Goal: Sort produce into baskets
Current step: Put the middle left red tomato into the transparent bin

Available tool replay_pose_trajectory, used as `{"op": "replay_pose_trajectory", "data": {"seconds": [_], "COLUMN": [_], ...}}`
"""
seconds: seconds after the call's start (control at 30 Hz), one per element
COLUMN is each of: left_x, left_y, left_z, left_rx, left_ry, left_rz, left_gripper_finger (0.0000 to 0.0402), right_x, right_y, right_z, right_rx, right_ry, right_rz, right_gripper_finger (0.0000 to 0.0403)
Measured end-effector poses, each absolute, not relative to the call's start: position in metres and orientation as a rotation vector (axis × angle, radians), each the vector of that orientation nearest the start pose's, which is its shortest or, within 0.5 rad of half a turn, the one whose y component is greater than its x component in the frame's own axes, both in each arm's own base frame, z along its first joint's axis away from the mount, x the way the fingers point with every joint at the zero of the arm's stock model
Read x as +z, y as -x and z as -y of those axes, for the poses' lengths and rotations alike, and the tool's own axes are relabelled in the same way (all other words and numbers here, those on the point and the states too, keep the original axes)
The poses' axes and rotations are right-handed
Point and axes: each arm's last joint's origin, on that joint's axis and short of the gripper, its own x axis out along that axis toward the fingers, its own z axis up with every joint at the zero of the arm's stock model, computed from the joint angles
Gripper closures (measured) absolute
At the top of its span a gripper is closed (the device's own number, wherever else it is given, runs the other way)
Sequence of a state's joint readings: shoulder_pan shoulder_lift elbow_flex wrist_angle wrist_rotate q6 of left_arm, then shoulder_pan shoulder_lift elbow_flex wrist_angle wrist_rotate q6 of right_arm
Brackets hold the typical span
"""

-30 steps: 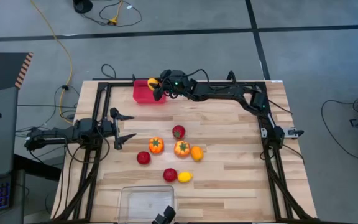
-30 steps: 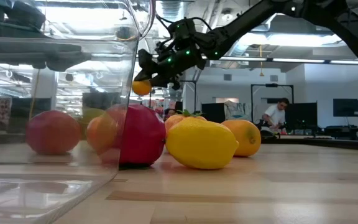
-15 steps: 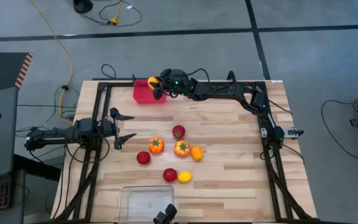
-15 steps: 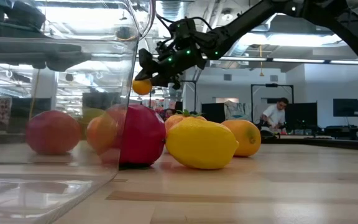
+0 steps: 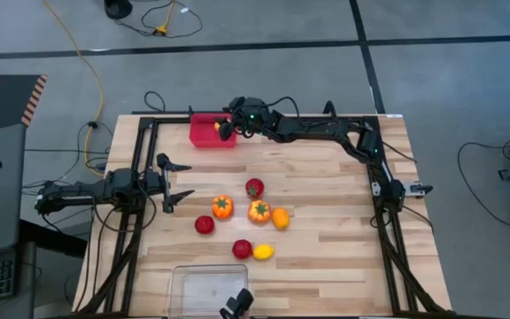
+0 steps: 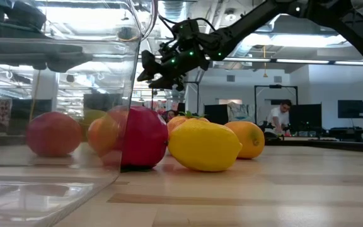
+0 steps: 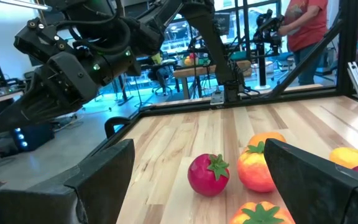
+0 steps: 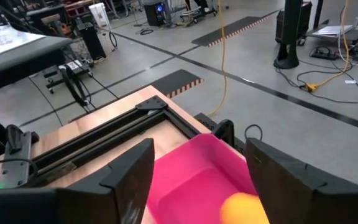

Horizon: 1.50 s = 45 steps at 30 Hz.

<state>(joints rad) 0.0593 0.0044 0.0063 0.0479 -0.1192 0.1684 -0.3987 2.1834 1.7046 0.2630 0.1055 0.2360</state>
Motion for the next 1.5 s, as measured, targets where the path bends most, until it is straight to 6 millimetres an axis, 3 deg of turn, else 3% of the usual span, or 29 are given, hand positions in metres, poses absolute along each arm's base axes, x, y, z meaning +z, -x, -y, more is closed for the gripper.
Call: {"op": "replay_pose_trajectory", "data": {"seconds": [0.17, 0.27, 0.6, 0.9, 1.1, 1.5], "left_x": [0.170, 0.170, 0.170, 0.177, 0.187, 0.203], "left_y": [-0.097, -0.097, -0.097, -0.097, -0.104, -0.142], "left_z": [-0.009, -0.009, -0.009, -0.007, -0.004, 0.017], "left_rx": [0.182, 0.182, 0.177, 0.114, 0.074, -0.042], "left_ry": [-0.164, -0.133, 0.006, 0.079, 0.110, 0.153], "left_rz": [0.035, 0.038, 0.054, 0.046, -0.029, -0.381], "left_gripper_finger": [0.0054, 0.0054, 0.0054, 0.0054, 0.0054, 0.0054], "right_x": [0.243, 0.255, 0.327, 0.378, 0.385, 0.366], "right_y": [-0.468, -0.465, -0.426, -0.386, -0.372, -0.373], "right_z": [0.202, 0.200, 0.175, 0.136, 0.110, 0.035], "right_rx": [-0.511, -0.466, -0.414, -0.361, -0.311, -0.149], "right_ry": [-0.264, -0.265, -0.068, -0.067, -0.073, -0.084], "right_rz": [-0.153, -0.132, -0.251, -0.326, -0.422, -0.673], "right_gripper_finger": [0.0116, 0.0116, 0.0117, 0.0117, 0.0117, 0.0117]}}
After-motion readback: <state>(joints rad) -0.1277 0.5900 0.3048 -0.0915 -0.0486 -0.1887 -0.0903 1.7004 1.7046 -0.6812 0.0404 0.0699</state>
